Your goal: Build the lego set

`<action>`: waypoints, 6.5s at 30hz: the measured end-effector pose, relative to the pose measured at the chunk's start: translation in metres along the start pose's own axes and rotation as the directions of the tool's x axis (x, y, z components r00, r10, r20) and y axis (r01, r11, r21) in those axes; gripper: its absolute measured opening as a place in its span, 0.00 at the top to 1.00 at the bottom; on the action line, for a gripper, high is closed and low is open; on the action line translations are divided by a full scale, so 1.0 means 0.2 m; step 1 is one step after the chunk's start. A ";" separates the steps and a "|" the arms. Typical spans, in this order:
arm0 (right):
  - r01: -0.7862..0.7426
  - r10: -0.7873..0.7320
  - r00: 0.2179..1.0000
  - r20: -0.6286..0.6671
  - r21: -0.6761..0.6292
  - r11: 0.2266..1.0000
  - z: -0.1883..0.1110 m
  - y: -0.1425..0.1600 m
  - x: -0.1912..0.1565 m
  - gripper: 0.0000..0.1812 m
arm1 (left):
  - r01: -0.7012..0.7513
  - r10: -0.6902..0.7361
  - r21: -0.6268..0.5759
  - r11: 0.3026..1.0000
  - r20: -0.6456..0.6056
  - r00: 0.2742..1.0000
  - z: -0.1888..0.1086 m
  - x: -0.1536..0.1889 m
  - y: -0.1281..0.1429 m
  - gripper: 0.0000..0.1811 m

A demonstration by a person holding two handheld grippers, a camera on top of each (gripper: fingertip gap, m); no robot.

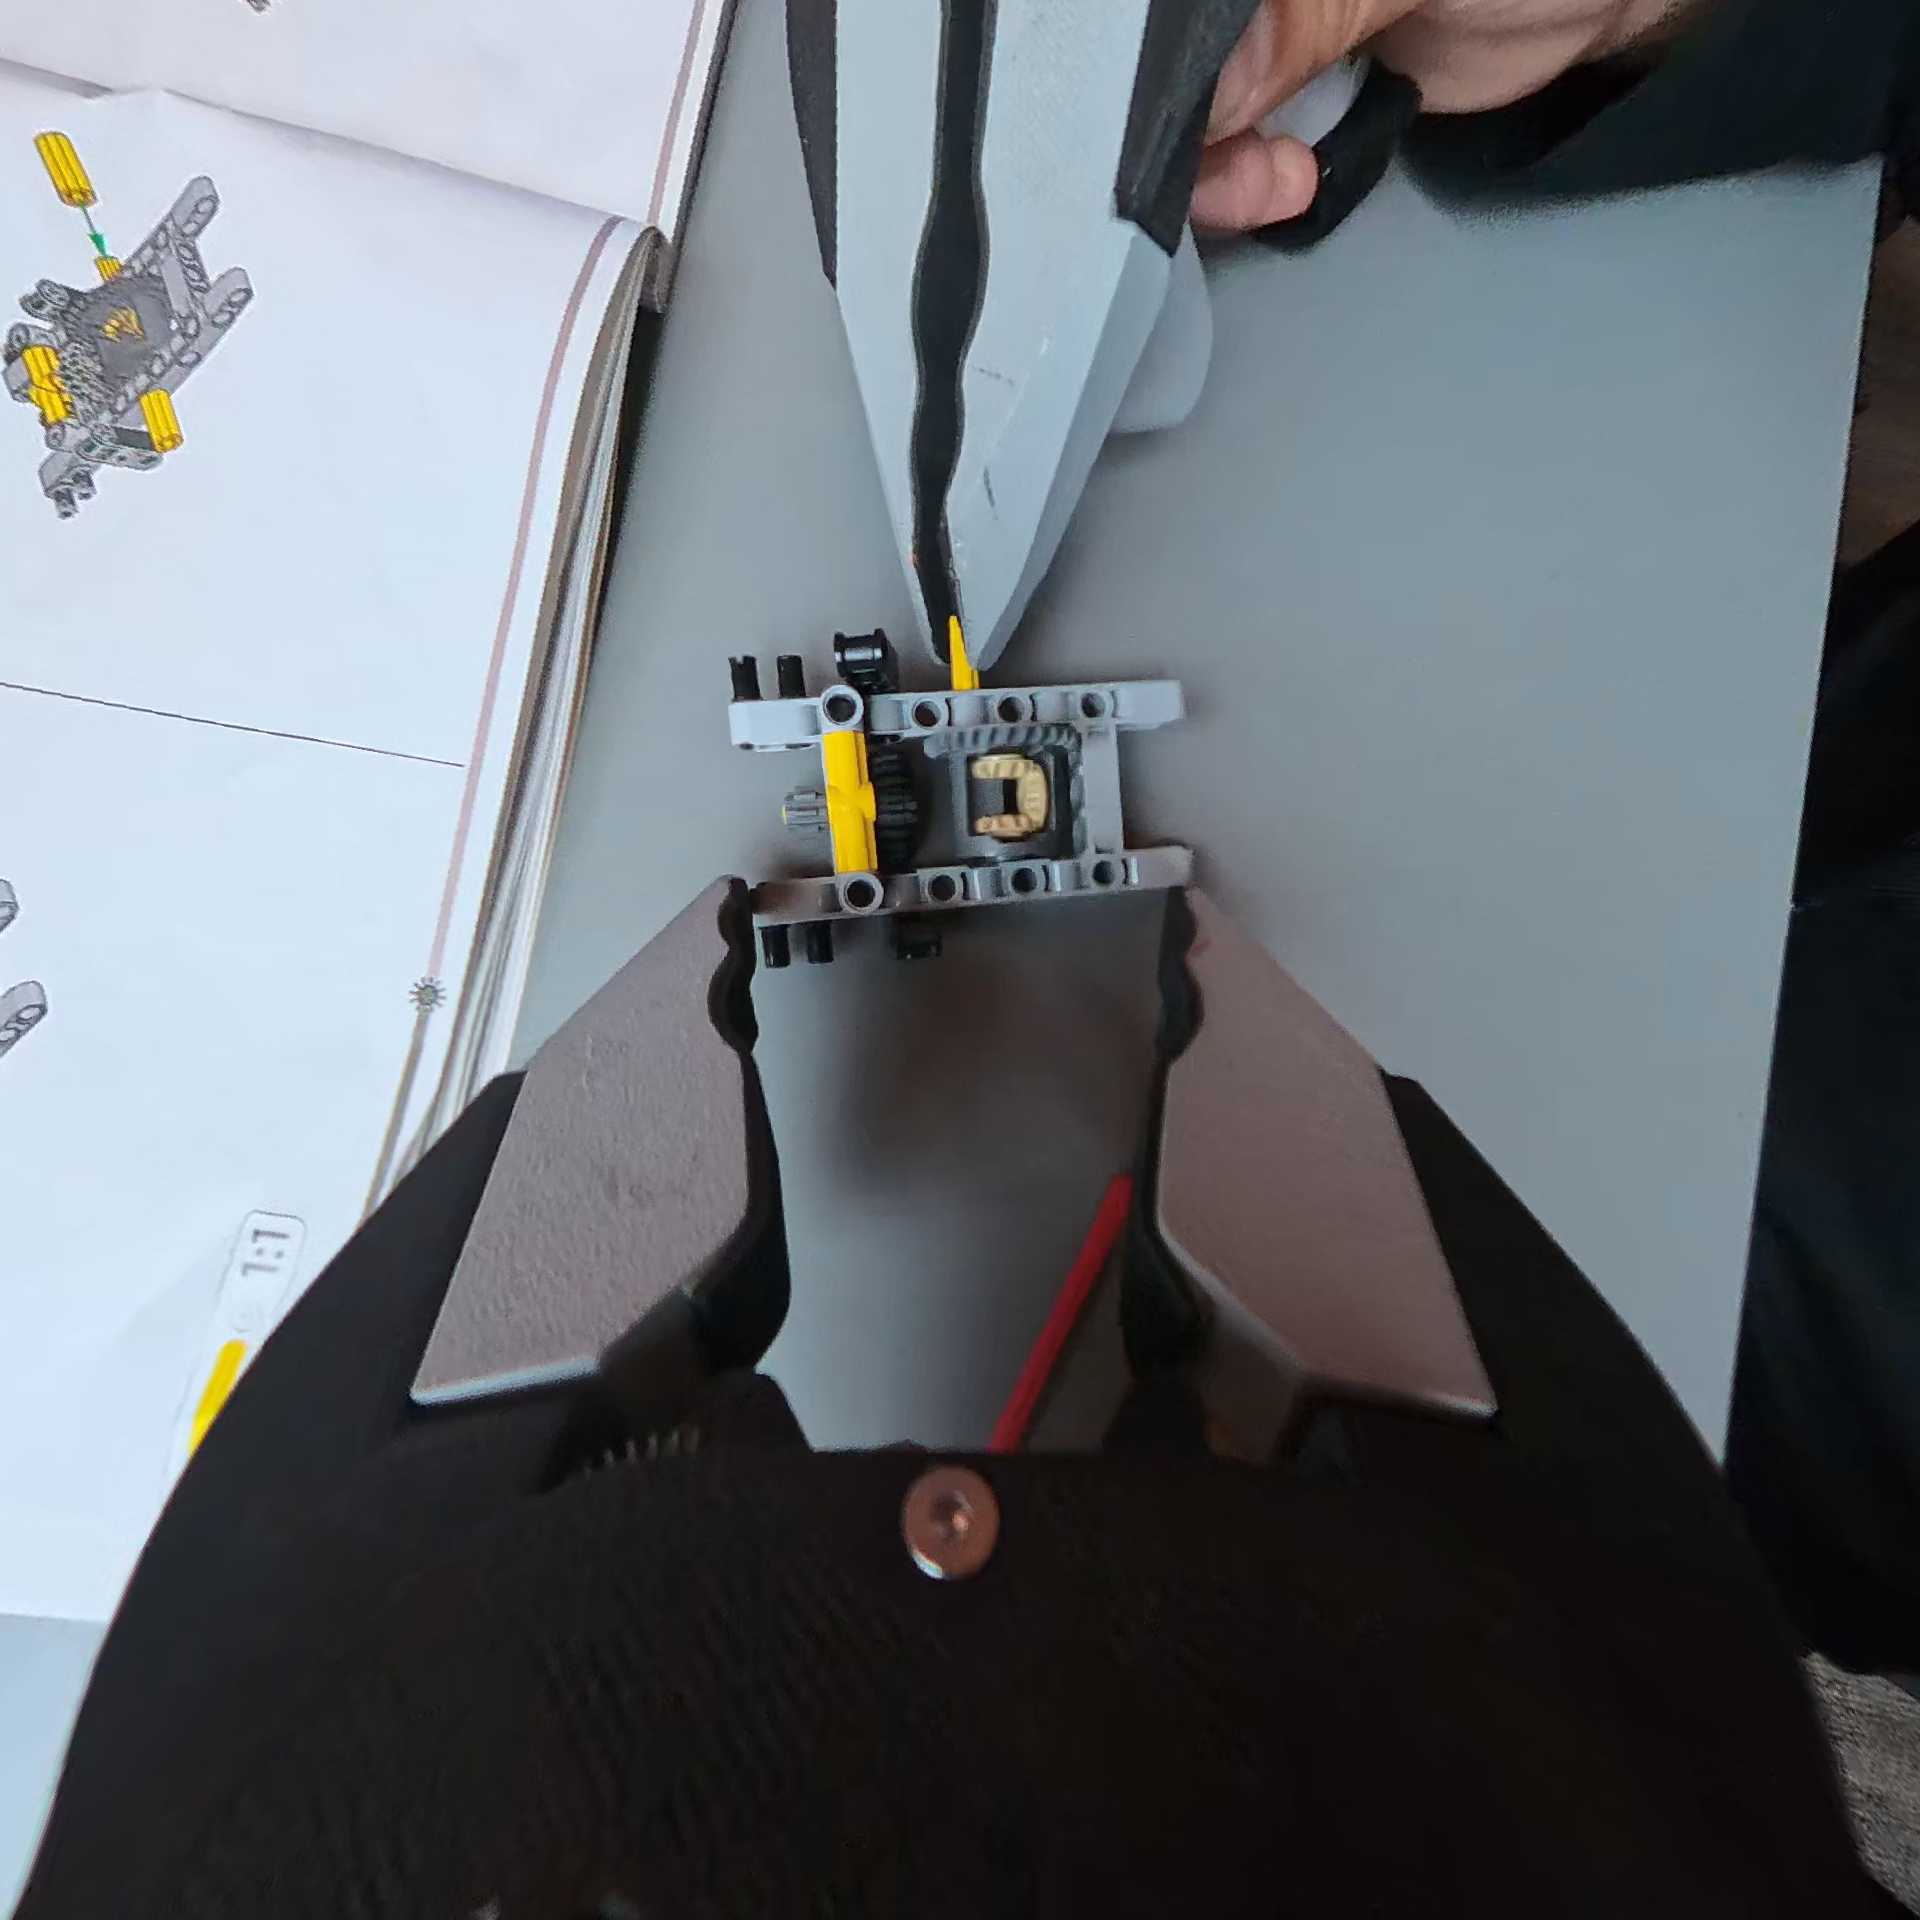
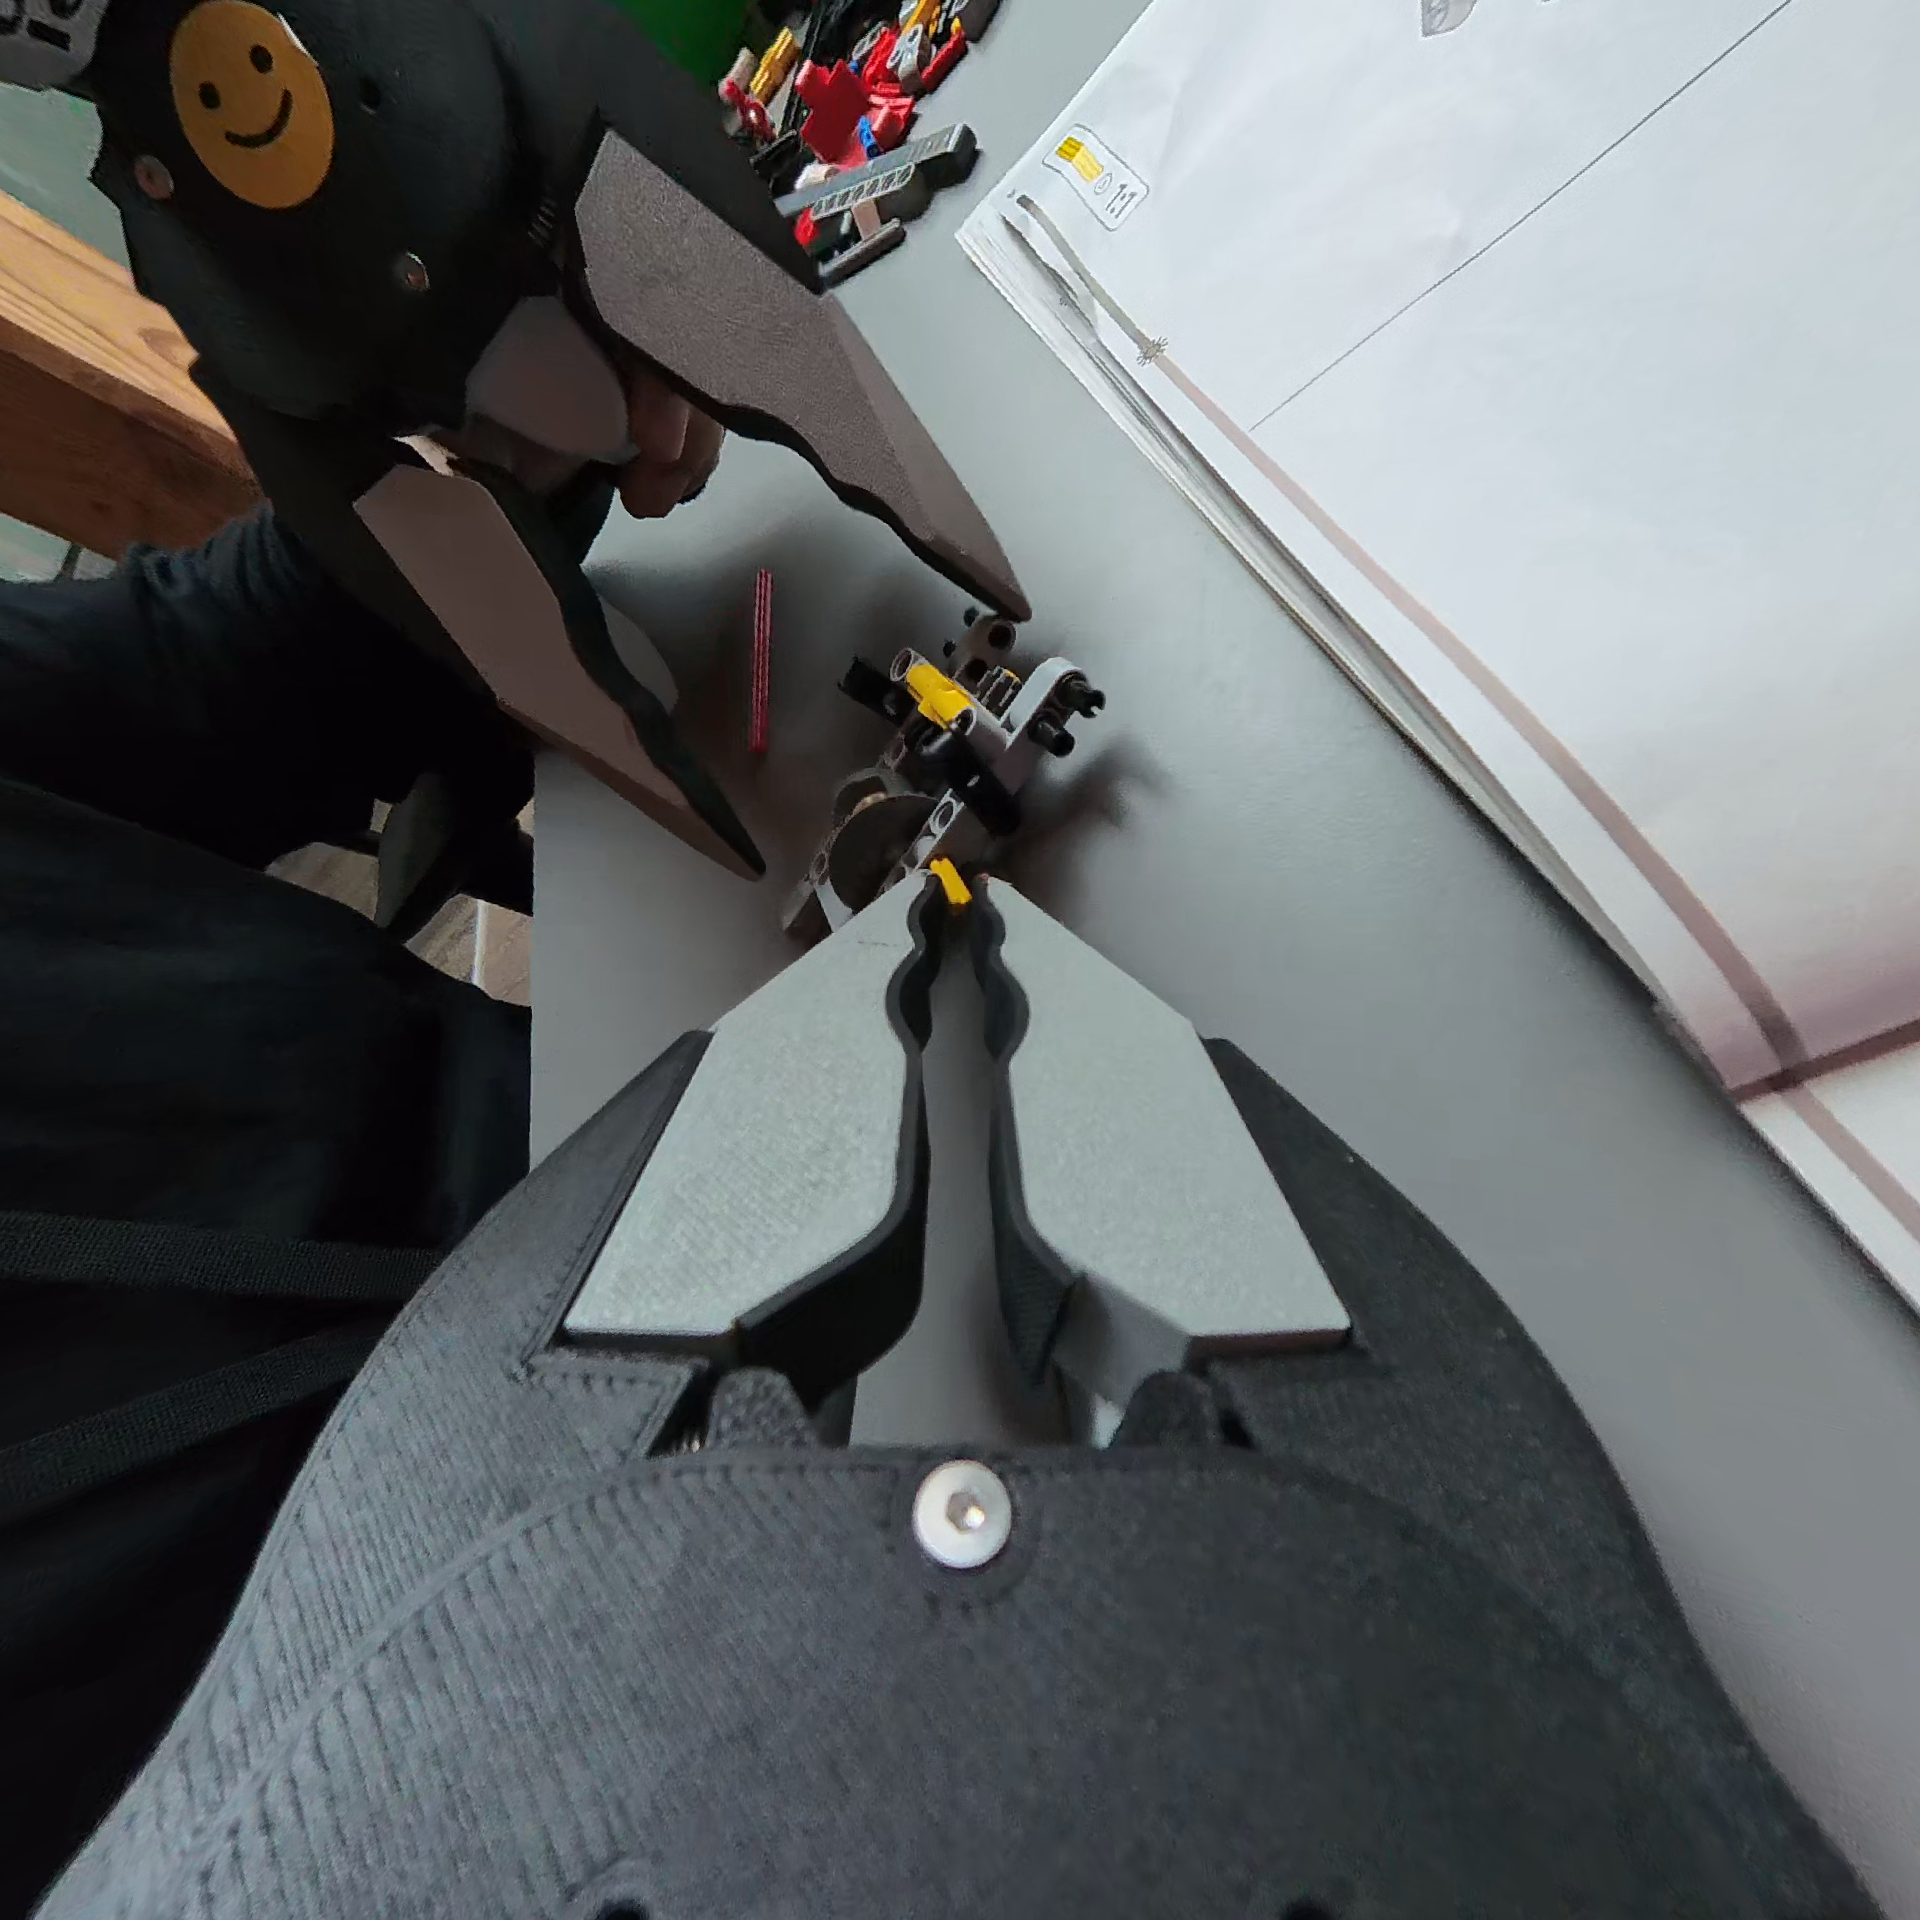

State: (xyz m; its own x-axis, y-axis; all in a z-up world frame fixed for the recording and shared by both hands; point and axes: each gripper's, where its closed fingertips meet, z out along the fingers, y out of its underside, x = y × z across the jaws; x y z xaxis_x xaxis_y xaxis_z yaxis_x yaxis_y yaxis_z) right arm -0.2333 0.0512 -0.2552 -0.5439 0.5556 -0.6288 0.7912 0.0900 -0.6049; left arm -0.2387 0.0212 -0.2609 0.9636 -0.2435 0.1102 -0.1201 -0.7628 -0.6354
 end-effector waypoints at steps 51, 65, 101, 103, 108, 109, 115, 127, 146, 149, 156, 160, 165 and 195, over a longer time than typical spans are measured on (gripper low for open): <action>0.053 -0.051 0.999 0.018 -0.067 0.996 -0.03 0.06 -0.01 0.99 | 0.073 -0.071 0.017 0.997 -0.066 0.995 0.05 0.00 -0.07 0.72; 0.031 -0.027 0.998 0.055 -0.060 0.998 -0.05 0.06 -0.03 0.99 | 0.100 -0.097 0.042 0.994 -0.085 0.992 0.07 0.05 -0.07 0.73; 0.463 -0.492 0.835 -0.246 -0.170 0.870 -0.07 0.11 -0.08 1.00 | 0.077 -0.068 0.049 0.996 -0.164 0.984 0.06 0.10 -0.06 0.72; 0.446 -0.472 0.849 -0.240 -0.157 0.881 -0.08 0.10 -0.07 1.00 | 0.074 -0.065 0.047 0.996 -0.163 0.984 0.06 0.11 -0.06 0.72; 0.446 -0.463 0.862 -0.207 -0.122 0.887 -0.10 0.08 -0.09 1.00 | 0.074 -0.063 0.052 0.996 -0.183 0.981 0.06 0.17 -0.05 0.72; 0.444 -0.461 0.862 -0.209 -0.126 0.887 -0.10 0.08 -0.08 1.00 | 0.072 -0.061 0.052 0.996 -0.182 0.981 0.06 0.18 -0.05 0.71; 0.497 -0.521 0.825 -0.217 -0.159 0.853 -0.11 0.08 -0.07 1.00 | 0.054 -0.041 0.055 0.997 -0.218 0.975 0.06 0.24 -0.05 0.72; 0.501 -0.549 0.824 -0.139 -0.271 0.822 -0.12 0.11 -0.08 1.00 | -0.246 0.243 0.003 0.969 -0.166 0.956 0.03 0.05 -0.04 0.60; 0.494 -0.577 0.801 -0.159 -0.368 0.788 -0.13 0.10 -0.08 1.00 | -0.281 0.284 0.037 0.959 -0.110 0.953 0.13 0.12 -0.07 0.67; 0.518 -0.614 0.768 -0.181 -0.388 0.762 -0.13 0.10 -0.08 1.00 | -0.256 0.259 0.045 0.966 -0.086 0.962 0.14 0.12 -0.08 0.67; 0.564 -0.651 0.741 -0.167 -0.372 0.737 -0.13 0.10 -0.08 1.00 | -0.263 0.267 0.058 0.963 -0.084 0.960 0.14 0.13 -0.08 0.67; 0.605 -0.699 0.691 -0.186 -0.381 0.699 -0.13 0.12 -0.08 1.00 | -0.249 0.255 0.075 0.966 -0.086 0.963 0.14 0.13 -0.08 0.67; 0.621 -0.708 0.685 -0.170 -0.371 0.690 -0.14 0.12 -0.08 1.00 | -0.257 0.264 0.083 0.963 -0.090 0.960 0.14 0.14 -0.09 0.67; 0.567 -0.672 0.734 -0.097 -0.458 0.685 -0.14 0.10 -0.08 1.00 | -0.390 0.400 0.168 0.906 -0.030 0.916 0.09 0.21 -0.24 0.72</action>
State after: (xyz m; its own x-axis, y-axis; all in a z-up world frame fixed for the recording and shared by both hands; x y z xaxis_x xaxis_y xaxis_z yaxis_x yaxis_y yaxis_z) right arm -0.2009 0.0669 -0.2435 -0.9039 0.4277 -0.0071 0.3616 0.7552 -0.5467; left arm -0.1893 0.0578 -0.2396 0.8277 -0.5460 -0.1301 -0.4442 -0.4956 -0.7464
